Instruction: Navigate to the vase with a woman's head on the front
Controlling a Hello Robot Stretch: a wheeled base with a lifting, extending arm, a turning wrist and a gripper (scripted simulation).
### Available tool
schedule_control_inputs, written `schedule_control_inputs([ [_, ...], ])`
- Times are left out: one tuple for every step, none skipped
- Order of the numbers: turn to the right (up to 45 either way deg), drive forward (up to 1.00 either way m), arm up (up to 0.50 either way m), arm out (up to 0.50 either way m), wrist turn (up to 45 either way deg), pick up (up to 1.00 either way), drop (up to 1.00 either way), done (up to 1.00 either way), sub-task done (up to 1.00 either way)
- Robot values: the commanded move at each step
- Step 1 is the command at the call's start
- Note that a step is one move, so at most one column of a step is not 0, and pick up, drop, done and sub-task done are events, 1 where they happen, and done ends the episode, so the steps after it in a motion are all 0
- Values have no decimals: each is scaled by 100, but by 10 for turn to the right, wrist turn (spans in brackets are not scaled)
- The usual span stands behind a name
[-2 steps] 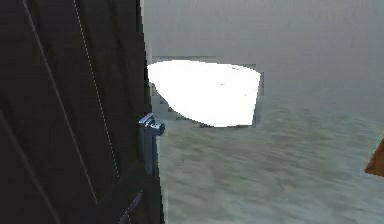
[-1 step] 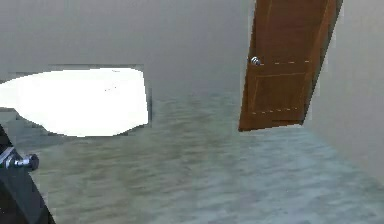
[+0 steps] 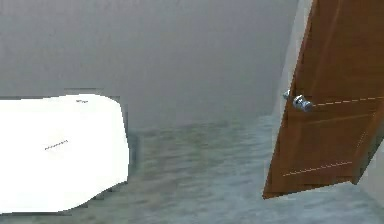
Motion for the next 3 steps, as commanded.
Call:
schedule_control_inputs([
  [0,100,0,0,0,0,0,0,0],
  [60,0,0,0,0,0,0,0,0],
  [30,0,0,0,0,0,0,0,0],
])
